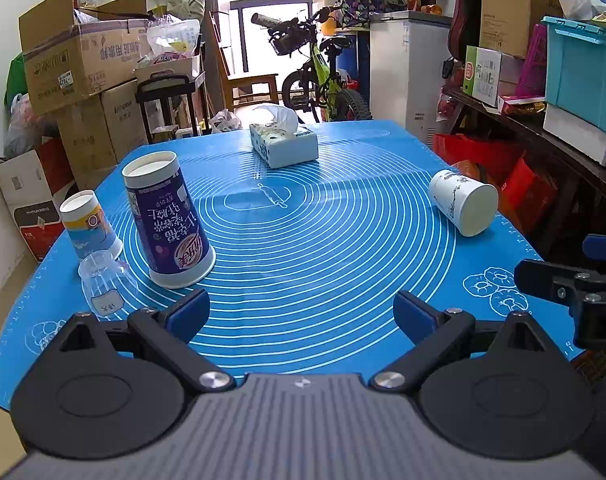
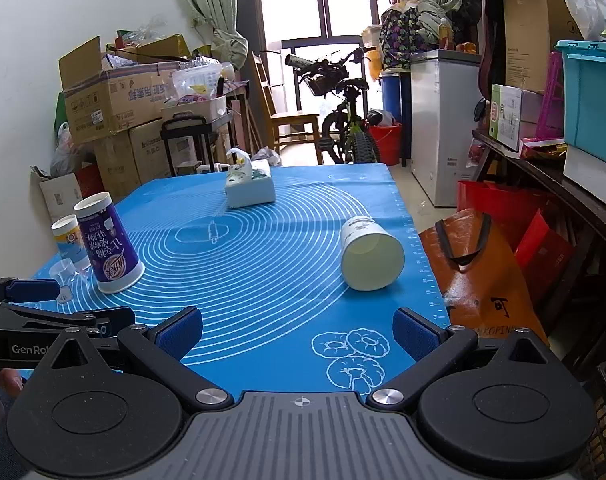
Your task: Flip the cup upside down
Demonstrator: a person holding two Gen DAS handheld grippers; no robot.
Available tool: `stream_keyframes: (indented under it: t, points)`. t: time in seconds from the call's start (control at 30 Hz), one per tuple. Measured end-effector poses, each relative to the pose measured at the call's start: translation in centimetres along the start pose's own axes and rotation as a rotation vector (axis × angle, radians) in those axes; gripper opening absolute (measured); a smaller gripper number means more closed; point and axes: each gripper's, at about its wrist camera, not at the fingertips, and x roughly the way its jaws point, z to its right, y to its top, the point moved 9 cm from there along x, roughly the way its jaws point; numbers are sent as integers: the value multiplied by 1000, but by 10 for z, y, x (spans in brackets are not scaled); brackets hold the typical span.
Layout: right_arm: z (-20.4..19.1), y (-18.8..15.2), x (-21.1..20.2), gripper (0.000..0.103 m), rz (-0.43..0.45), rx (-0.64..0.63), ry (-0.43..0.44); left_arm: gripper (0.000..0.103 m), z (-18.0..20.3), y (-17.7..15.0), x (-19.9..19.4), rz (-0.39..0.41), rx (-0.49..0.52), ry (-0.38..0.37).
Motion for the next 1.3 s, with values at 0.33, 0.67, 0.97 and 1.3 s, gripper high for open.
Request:
stream_keyframes:
  t: [0.33,0.67,0.97,1.3]
  points:
    - [0,1,1,101,3,1,-7,97,2,-2,1,-8,2,0]
    - [0,0,0,101,-1,1,-11,97,2,-3,3,-10,4,-2]
    - [0,0,0,101,-2,1,-11,97,1,-3,3,-11,4,-1]
    - [1,0,0,101,-1,1,-11,97,1,-2,3,-10,4,-1]
